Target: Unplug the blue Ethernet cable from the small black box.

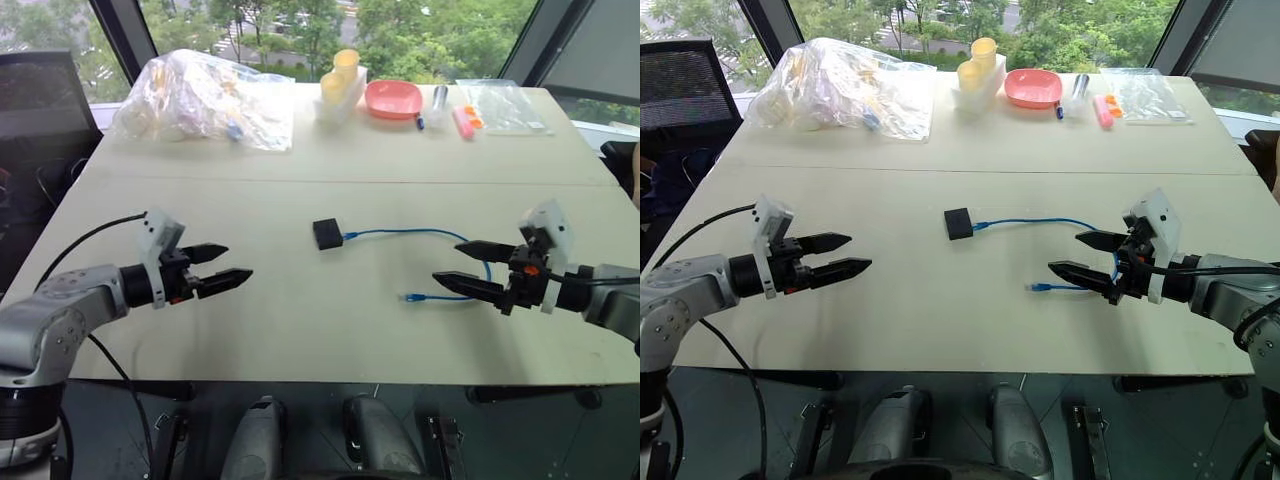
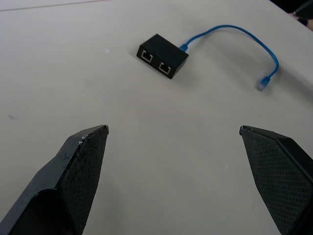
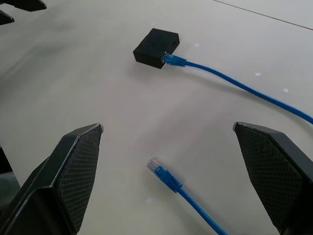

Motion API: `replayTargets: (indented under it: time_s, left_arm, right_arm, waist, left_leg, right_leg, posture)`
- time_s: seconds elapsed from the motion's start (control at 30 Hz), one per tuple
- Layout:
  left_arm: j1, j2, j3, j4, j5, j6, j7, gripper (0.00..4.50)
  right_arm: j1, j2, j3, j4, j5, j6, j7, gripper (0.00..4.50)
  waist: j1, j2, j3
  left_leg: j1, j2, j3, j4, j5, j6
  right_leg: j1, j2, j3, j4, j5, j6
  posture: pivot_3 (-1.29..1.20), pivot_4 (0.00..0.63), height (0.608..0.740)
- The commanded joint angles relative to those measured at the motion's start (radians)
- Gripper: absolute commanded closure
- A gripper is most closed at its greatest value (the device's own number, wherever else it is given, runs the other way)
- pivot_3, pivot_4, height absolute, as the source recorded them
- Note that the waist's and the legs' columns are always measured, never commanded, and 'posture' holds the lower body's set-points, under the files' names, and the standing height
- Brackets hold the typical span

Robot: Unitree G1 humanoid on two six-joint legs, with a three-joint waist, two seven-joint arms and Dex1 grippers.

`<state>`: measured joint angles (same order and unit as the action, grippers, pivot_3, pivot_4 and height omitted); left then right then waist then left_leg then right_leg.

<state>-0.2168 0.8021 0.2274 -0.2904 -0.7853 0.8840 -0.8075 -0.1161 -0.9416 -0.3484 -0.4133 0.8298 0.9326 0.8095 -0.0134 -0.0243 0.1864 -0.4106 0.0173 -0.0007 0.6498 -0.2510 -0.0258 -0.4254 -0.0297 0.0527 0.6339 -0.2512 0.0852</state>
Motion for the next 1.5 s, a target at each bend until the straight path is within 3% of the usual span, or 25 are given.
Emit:
replayTargets:
  time_s: [0.03,0.67,0.83,0.93,1.07,1.17,1.3,1.4,1.5]
  left_arm:
    - [-0.020,-0.007,0.010,0.001,0.004,-0.024,-0.005,0.04]
    - [-0.028,0.009,-0.012,-0.004,0.018,-0.022,-0.027,0.04]
    - [-0.104,0.044,-0.060,0.091,0.077,-0.073,-0.108,0.04]
    - [-0.212,0.081,-0.144,0.192,0.148,-0.147,-0.231,0.04]
    - [-0.434,0.112,-0.274,0.367,0.246,-0.245,-0.438,0.04]
    - [-0.520,0.124,-0.325,0.444,0.281,-0.267,-0.544,0.04]
    - [-0.519,0.135,-0.340,0.445,0.308,-0.282,-0.607,0.04]
    - [-0.485,0.124,-0.308,0.381,0.283,-0.248,-0.583,0.04]
    - [-0.422,0.129,-0.272,0.299,0.260,-0.214,-0.549,0.04]
  right_arm:
    - [0.004,0.004,-0.011,-0.042,0.005,-0.013,-0.005,0.00]
    - [-0.047,0.022,0.045,-0.017,-0.023,-0.033,-0.019,0.00]
    - [-0.090,0.029,0.075,0.002,-0.035,-0.035,-0.021,0.00]
    - [-0.193,0.039,0.197,0.049,-0.111,-0.074,-0.002,0.00]
    - [-0.480,0.108,0.539,0.306,-0.405,-0.254,0.102,0.00]
    - [-0.668,0.185,0.715,0.561,-0.577,-0.403,0.218,0.00]
    - [-0.801,0.277,0.810,0.822,-0.687,-0.533,0.339,0.00]
    - [-0.917,0.392,0.839,1.099,-0.751,-0.656,0.411,0.00]
    - [-0.990,0.457,0.839,1.292,-0.807,-0.767,0.452,0.00]
  waist:
    - [0.000,0.000,0.000]
    - [0.000,0.000,0.000]
    - [0.000,0.000,0.000]
    - [-0.003,0.000,0.000]
    - [-0.013,0.000,0.000]
    - [-0.020,0.000,0.000]
    - [-0.026,0.000,0.000]
    - [-0.030,-0.001,0.000]
    - [-0.034,0.000,0.000]
  left_leg:
    - [0.000,0.000,0.000,0.000,0.000,0.000]
    - [0.000,0.000,0.001,0.000,0.000,0.000]
    - [0.000,-0.001,0.001,0.001,0.000,0.000]
    - [0.001,-0.001,0.003,0.001,0.000,0.000]
    - [0.002,-0.001,0.007,0.003,0.000,0.000]
    - [0.002,-0.001,0.007,0.002,0.000,0.000]
    - [-0.001,-0.001,0.007,0.000,0.000,0.001]
    - [-0.015,-0.001,0.006,0.002,0.000,0.001]
    - [-0.016,-0.001,0.005,0.003,0.000,0.001]
  right_leg:
    - [0.000,0.000,0.000,0.000,0.000,0.000]
    - [0.000,0.000,0.000,0.000,0.001,0.001]
    - [0.000,0.001,0.000,0.000,0.000,0.000]
    - [0.000,0.002,0.000,0.001,0.001,0.000]
    - [0.000,0.004,0.000,0.001,0.003,-0.002]
    - [-0.001,0.004,0.000,0.001,0.004,-0.002]
    - [-0.003,0.004,0.000,0.002,0.004,0.004]
    - [-0.017,0.002,0.000,0.006,0.005,0.006]
    - [-0.020,0.000,0.000,0.013,0.005,0.006]
  posture:
    - [0.00,0.150,0.735]
    - [0.00,0.150,0.735]
    - [0.00,0.150,0.735]
    - [0.00,0.150,0.735]
    - [0.00,0.150,0.735]
    - [0.00,0.150,0.735]
    - [0.00,0.150,0.735]
    - [0.00,0.150,0.735]
    - [0.00,0.150,0.735]
